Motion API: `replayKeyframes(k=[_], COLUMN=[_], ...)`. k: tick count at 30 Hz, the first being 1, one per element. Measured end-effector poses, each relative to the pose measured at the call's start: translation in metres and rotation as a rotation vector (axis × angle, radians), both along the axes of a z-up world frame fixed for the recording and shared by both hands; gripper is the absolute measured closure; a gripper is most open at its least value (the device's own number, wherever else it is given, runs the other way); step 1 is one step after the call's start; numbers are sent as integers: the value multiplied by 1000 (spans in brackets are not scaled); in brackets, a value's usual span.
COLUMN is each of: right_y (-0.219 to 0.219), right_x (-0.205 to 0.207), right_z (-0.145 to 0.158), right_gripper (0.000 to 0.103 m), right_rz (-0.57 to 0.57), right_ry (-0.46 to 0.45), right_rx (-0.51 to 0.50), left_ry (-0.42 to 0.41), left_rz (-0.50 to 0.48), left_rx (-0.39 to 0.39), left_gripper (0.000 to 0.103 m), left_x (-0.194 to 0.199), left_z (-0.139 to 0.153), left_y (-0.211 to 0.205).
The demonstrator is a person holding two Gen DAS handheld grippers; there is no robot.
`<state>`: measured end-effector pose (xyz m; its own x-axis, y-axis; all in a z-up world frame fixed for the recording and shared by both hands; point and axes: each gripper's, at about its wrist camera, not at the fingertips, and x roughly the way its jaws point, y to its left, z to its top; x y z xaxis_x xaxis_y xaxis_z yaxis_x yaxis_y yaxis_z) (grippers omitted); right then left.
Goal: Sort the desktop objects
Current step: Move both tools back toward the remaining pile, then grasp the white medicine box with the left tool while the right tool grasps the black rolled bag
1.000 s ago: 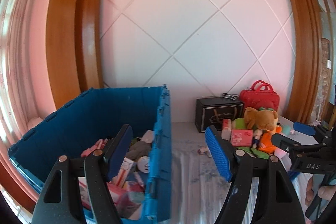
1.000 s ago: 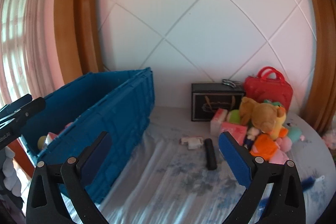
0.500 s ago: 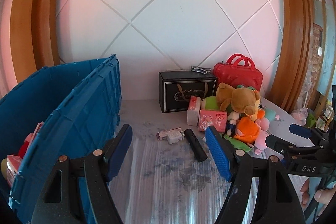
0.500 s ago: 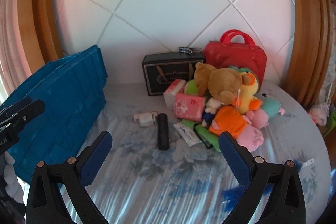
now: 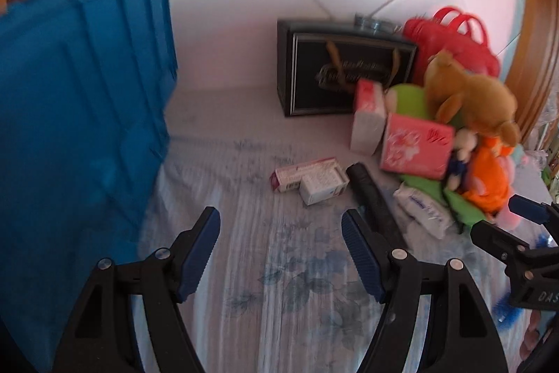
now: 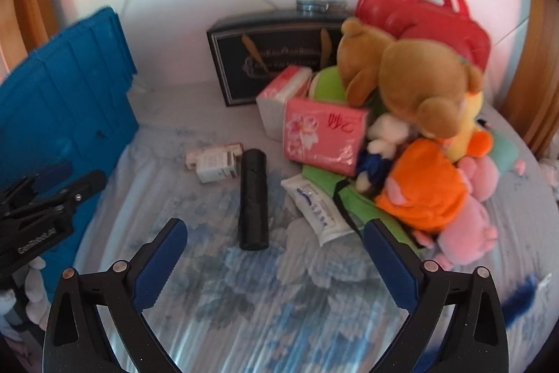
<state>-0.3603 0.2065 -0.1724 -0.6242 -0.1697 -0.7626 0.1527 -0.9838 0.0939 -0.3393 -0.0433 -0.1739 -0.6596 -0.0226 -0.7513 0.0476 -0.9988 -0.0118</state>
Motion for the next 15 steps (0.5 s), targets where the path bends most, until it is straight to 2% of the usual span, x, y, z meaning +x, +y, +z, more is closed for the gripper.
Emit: replayKeyframes(k=[1, 6, 9, 12, 14, 15], right_y=[-2, -2, 1, 4, 7, 7], right_x=[-9, -47, -61, -68, -71, -73], right_z=[-9, -49, -66, -79, -86, -89], right_gripper=[10, 18, 19, 19, 19, 19], right_rz=[3, 1, -3, -12, -18, -16], right_ry=[-16, -79, -101, -117, -129, -135], right_rx=[2, -5, -14, -22, -31, -33], left_ry=[-12, -53, -77, -101, -86, -72], left_rz=[-1, -20, -43, -51, -65, -61], left_rx=[0, 33, 68, 51, 106, 94], left_gripper=[31, 31, 31, 29, 30, 31], left_x=[-8, -68, -98, -122, -130, -130], left_z=[-9, -59, -83, -104, -112, -112], left_y=[2, 22, 35, 45, 44, 44])
